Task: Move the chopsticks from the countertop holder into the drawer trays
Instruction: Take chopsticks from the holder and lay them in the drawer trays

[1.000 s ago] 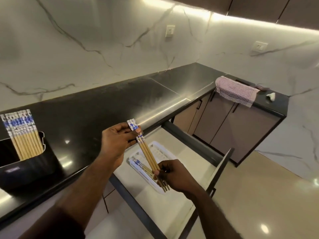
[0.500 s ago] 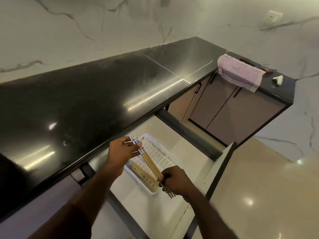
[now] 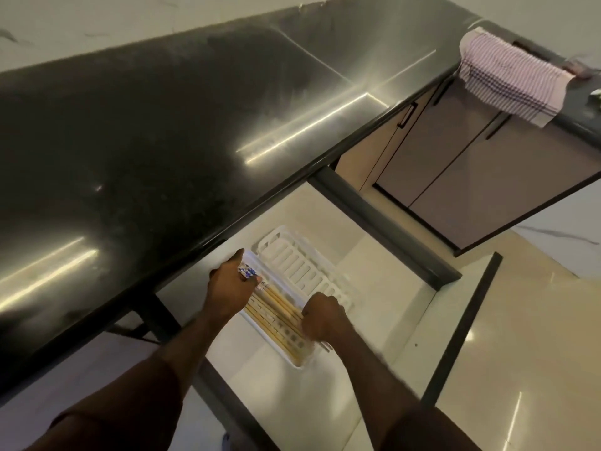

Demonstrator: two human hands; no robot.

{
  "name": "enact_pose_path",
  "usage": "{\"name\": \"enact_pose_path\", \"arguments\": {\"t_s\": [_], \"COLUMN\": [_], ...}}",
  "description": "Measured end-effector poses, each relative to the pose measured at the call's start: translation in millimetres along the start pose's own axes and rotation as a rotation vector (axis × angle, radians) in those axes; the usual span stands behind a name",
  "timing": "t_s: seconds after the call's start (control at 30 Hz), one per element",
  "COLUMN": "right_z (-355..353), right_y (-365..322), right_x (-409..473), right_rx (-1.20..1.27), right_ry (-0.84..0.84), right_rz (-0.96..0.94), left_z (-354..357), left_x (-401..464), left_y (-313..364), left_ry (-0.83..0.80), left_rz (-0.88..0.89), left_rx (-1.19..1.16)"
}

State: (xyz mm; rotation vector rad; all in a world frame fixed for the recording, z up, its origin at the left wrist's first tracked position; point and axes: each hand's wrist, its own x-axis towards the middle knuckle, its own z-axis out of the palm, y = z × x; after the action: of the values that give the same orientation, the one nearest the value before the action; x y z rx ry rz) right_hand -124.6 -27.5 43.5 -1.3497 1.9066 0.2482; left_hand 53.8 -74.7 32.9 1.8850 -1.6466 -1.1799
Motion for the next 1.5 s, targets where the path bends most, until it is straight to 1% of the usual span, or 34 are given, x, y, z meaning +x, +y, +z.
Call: {"name": "enact_pose_path", "arguments": {"t_s": [0.1,0.2,0.3,0.37,0.43,0.5,0.6,0.77,0.83,0.87,0.97,1.03,1.1,1.2,1.23,1.33,1.37,1.43,1.5], "right_z": [2.8,6.7,12.5,17.1,22.8,29.2,42.5,60.9,65.4,67.7,72.2,73.6,72.6,71.8,71.8,71.8,70.9,67.4,63.8], "right_y": [-8.4,-15.9,-22.7,-25.6,-27.7,-29.5,-28.4,-20.2,-17.6,-16.3,-11.9,-8.1,-5.4,-3.6,-3.4,-5.5,-6.3,-8.4,-8.9], "right_x": [10.6,18.2,20.4,21.2,20.7,19.8,19.6,18.3,17.5,17.6,17.6,16.9,15.5,13.3,13.0,12.9,13.2,11.8,9.5], "right_rx": [-0.042,-0.04,-0.031,-0.04,-0.049,-0.086,-0.126,-0.193,-0.244,-0.275,-0.363,-0.408,-0.439,-0.46,-0.467,-0.45,-0.432,-0.398,-0.372], "right_ry": [0.026,0.058,0.077,0.113,0.153,0.185,0.233,0.254,0.274,0.291,0.324,0.308,0.297,0.276,0.272,0.246,0.234,0.214,0.212], "right_rz": [0.013,0.003,0.005,-0.008,-0.02,-0.022,-0.027,-0.02,-0.036,-0.053,-0.128,-0.173,-0.202,-0.219,-0.223,-0.209,-0.199,-0.183,-0.19], "left_z": [4.6,9.0,14.4,18.6,24.0,31.6,44.1,53.8,55.3,56.2,55.8,57.1,59.4,59.4,61.3,61.0,61.1,57.6,53.3], "left_x": [11.5,18.9,22.7,24.6,25.1,24.0,23.0,18.4,20.9,24.3,38.9,44.1,45.9,43.2,46.7,40.6,37.5,29.3,21.3], "left_y": [-6.5,-13.9,-17.1,-17.8,-19.3,-21.4,-27.9,-35.2,-34.4,-34.5,-28.0,-28.4,-31.2,-26.3,-24.2,-22.9,-23.6,-23.7,-22.5], "left_ry": [-0.043,-0.003,-0.014,-0.013,-0.016,-0.079,-0.147,-0.14,-0.134,-0.157,-0.347,-0.385,-0.386,-0.455,-0.439,-0.416,-0.402,-0.281,-0.214], "left_rz": [0.004,-0.012,-0.038,-0.063,-0.047,-0.01,-0.019,-0.002,0.02,0.008,-0.071,-0.049,-0.041,-0.068,-0.062,-0.123,-0.114,0.007,0.103], "left_rx": [0.11,0.182,0.242,0.235,0.178,0.129,0.102,0.207,0.274,0.314,0.795,0.895,0.957,1.093,1.104,1.006,0.973,0.919,0.868]}}
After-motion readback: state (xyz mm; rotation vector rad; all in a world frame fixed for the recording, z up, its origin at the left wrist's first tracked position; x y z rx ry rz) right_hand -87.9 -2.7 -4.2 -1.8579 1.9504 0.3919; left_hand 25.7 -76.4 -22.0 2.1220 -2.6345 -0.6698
